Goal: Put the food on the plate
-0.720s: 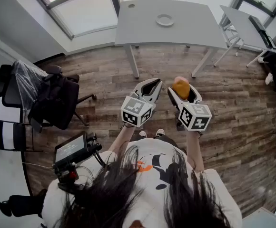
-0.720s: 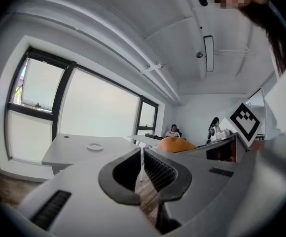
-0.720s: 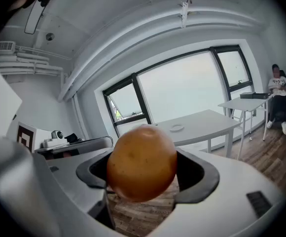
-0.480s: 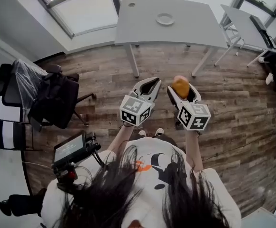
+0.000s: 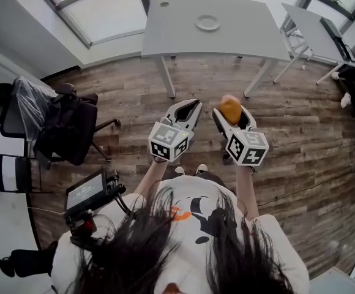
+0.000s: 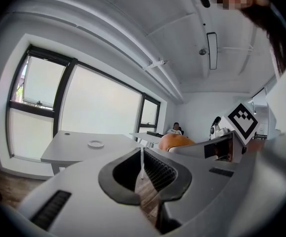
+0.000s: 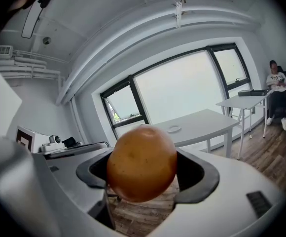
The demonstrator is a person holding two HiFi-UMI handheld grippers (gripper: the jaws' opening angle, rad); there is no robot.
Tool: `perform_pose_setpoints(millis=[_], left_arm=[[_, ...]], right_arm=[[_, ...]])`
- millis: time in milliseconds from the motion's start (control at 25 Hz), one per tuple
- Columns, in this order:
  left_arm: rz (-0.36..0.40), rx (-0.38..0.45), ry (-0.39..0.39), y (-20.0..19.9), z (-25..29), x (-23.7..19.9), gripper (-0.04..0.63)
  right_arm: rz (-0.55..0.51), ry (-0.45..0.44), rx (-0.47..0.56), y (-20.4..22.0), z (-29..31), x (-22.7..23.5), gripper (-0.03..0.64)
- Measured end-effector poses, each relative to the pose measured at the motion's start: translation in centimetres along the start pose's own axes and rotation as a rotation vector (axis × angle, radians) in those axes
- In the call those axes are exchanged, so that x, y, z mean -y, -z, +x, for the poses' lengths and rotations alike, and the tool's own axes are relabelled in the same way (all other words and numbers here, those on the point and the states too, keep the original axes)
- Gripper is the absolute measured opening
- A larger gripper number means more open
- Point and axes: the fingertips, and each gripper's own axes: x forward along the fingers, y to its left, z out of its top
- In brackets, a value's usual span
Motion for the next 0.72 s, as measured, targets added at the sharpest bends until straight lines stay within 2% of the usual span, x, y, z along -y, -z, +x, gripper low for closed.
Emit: perform_pose_setpoints(millis=[520, 720], left_arm=[[-0.003, 0.001, -0.036, 0.0, 4.6, 0.7, 0.005], [0.006, -0.028, -0.044, 0.6, 5.8, 1.4, 0.006]], right_arm=[[-0.004, -0.050, -0.013, -1.1, 1.5, 4.2, 0.371], [0.004, -0.081, -0.026, -1.1, 2.2, 5.0, 0.371]])
